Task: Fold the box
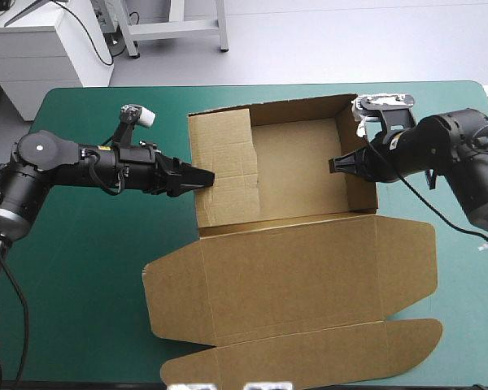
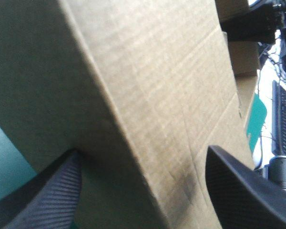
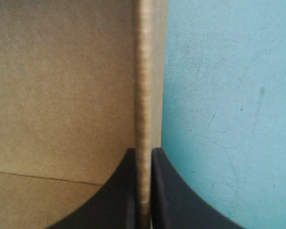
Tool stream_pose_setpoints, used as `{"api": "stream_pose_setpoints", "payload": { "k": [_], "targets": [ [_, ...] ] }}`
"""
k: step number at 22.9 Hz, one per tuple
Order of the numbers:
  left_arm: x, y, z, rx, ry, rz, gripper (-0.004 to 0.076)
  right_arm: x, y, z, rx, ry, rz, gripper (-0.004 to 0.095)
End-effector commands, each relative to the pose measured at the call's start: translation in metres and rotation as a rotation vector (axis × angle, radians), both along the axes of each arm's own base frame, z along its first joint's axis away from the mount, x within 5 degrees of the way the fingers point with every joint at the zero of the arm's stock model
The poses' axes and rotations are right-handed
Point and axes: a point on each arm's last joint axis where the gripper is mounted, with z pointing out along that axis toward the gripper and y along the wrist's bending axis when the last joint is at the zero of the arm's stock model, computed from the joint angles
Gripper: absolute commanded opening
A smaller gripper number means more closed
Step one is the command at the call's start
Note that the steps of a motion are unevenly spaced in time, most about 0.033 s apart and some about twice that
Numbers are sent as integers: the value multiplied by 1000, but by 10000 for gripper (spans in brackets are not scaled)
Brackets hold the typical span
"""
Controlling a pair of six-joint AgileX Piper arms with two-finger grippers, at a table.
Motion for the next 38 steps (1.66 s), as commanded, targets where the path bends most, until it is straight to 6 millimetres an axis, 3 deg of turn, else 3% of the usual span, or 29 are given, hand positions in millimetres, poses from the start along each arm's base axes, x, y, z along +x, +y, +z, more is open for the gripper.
{"api": "stream_pose_setpoints", "payload": {
  "k": [1,6,14,18,22,25,31,38],
  "targets": [
    [-6,-10,29,-22,-46,69,506,-4,6,21,103,-110,3,-12],
    [-4,-23,35,110,-82,199,447,-3,9,23,143,-125,1,-12],
    [-7,-37,36,208,-55,346,426,0,12,21,170,-107,6,-12],
    [-7,-38,35,212,-32,368,284,0,13,20,178,-100,8,-12],
    [-3,-46,30,164,20,334,74,-1,14,20,187,-93,11,-12],
    [0,-51,25,152,37,310,-1,-1,14,20,186,-89,12,-12],
    [2,-51,21,186,36,295,-8,-3,12,15,142,-37,33,-12],
    [17,-52,-12,376,113,252,-8,14,14,-17,46,122,41,-12]
  ]
}}
